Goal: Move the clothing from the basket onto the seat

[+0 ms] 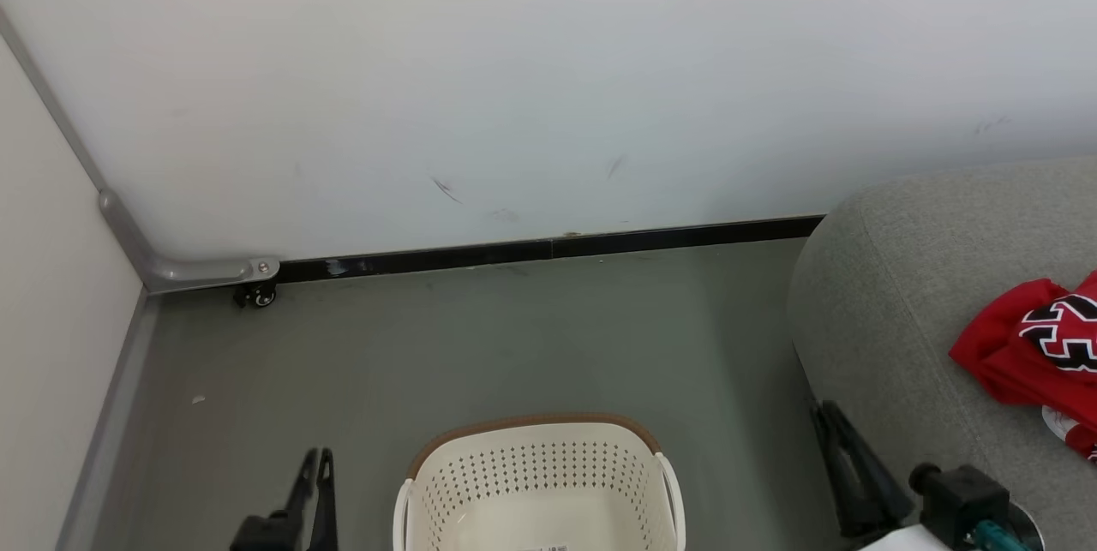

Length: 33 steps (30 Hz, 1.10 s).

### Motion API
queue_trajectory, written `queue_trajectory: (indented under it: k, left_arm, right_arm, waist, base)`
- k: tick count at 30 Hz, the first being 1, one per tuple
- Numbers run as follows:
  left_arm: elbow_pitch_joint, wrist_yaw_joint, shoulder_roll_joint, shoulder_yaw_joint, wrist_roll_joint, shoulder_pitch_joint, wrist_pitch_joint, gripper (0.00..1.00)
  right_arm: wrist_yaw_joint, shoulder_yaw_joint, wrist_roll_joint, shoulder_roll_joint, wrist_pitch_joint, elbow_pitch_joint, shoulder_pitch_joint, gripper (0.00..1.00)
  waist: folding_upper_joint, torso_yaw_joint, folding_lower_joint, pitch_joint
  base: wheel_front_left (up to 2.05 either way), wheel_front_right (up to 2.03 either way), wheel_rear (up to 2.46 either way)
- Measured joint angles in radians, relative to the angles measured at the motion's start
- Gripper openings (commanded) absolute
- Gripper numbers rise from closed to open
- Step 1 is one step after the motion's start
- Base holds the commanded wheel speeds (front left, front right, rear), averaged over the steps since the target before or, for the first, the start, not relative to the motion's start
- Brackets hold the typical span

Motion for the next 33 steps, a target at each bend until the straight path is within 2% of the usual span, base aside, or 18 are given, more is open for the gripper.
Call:
queue_trajectory:
  k: [8,22,28,33]
  left_arm:
    - [0.02,-0.01,-0.017,0.005,-0.042,0.028,0.015,0.0]
    - [0.004,-0.063,-0.037,0.06,-0.274,0.027,0.065,0.0]
    - [-0.002,-0.09,-0.044,0.084,-0.351,0.026,0.09,0.0]
    - [-0.009,-0.116,-0.052,0.108,-0.428,0.026,0.107,0.0]
  right_arm:
    - [0.0,0.004,0.037,0.003,0.0,0.029,0.033,0.0]
    - [0.0,0.002,0.286,0.003,0.013,0.006,0.031,0.0]
    - [0.0,-0.01,0.379,0.003,0.032,0.005,0.026,0.0]
    - [0.0,-0.019,0.471,0.003,0.046,0.005,0.022,0.0]
  waist:
    - [0.0,0.0,0.0,0.001]
    - [0.0,0.001,0.0008,0.011]
    - [0.0,0.003,0.0049,0.015]
    - [0.0,0.003,0.0104,0.015]
  base:
    - [0.0,0.0,0.0]
    - [0.0,0.0,0.0]
    - [0.0,0.0,0.0]
    - [0.0,0.0,0.0]
